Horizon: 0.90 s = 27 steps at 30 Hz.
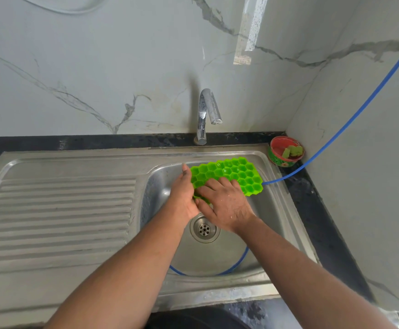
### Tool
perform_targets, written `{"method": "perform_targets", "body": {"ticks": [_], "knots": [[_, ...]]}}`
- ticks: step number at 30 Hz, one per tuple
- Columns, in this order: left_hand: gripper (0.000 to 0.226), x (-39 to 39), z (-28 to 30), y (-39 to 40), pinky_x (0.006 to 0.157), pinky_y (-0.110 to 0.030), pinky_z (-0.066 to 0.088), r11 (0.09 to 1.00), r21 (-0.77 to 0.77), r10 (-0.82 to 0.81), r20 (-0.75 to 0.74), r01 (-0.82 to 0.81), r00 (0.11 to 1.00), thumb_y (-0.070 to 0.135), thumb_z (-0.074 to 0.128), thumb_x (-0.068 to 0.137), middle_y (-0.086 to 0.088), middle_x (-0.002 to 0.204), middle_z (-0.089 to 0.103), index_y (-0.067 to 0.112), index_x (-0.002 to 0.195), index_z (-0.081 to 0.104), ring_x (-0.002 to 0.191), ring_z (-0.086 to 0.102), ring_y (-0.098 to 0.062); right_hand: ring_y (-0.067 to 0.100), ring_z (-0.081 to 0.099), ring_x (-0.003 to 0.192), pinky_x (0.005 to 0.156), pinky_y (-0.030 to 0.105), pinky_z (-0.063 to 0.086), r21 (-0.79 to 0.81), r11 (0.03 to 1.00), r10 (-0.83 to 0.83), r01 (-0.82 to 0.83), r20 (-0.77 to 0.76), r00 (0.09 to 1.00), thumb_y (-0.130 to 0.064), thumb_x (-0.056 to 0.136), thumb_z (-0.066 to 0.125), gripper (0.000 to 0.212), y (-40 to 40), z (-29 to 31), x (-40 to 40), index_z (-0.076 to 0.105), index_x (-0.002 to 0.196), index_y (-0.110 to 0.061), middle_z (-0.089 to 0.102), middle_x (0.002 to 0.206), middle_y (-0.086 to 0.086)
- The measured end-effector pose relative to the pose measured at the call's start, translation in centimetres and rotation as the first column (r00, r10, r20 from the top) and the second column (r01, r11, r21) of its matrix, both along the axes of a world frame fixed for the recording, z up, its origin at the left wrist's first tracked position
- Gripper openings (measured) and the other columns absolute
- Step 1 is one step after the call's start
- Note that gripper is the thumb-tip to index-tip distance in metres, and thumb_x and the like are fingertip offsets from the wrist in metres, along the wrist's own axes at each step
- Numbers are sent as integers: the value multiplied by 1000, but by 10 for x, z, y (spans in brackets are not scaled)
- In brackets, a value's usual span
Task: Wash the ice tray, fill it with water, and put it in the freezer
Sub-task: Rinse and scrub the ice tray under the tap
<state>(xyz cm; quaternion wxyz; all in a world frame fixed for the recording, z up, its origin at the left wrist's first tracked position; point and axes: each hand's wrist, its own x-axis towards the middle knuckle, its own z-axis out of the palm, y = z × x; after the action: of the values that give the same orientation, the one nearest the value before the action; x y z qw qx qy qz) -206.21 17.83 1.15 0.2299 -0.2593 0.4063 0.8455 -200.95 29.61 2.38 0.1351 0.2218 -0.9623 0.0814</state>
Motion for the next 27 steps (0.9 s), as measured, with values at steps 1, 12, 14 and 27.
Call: {"method": "perform_targets", "body": {"ticks": [1, 12, 14, 27], "knots": [[73, 2, -1, 3, 68, -34, 59, 1000, 14, -11, 0, 11, 1000, 65, 31, 95, -16, 116, 71, 7, 127, 62, 99, 71, -29, 23, 52, 71, 65, 36, 38, -9, 1000, 13, -14, -56, 998, -46, 91, 41, 32, 1, 0, -2, 63, 86, -24, 56, 80, -3], [45, 6, 9, -5, 81, -34, 54, 968, 248, -15, -101, 40, 995, 34, 34, 90, -19, 99, 67, 3, 101, 65, 89, 66, -32, 23, 56, 60, 53, 33, 46, -217, 965, 108, -146, -181, 978, -28, 85, 63, 29, 3, 0, -1, 57, 60, -14, 56, 63, 1], [44, 9, 8, -7, 83, -35, 53, 948, 317, 9, -110, 26, 994, 33, 34, 89, -18, 101, 67, 3, 104, 64, 90, 65, -31, 23, 55, 58, 51, 33, 47, -250, 954, 128, -167, -165, 978, -24, 80, 61, 26, 7, 6, -5, 56, 58, -12, 54, 61, 2], [62, 7, -3, 0, 76, -37, 60, 953, 222, -162, -196, 205, 967, 58, 25, 100, -11, 117, 71, 14, 131, 56, 101, 71, -25, 30, 62, 93, 81, 38, 53, -90, 961, 270, -262, 81, 960, -25, 75, 71, 39, 46, 12, -6, 64, 111, -13, 64, 104, 9]]}}
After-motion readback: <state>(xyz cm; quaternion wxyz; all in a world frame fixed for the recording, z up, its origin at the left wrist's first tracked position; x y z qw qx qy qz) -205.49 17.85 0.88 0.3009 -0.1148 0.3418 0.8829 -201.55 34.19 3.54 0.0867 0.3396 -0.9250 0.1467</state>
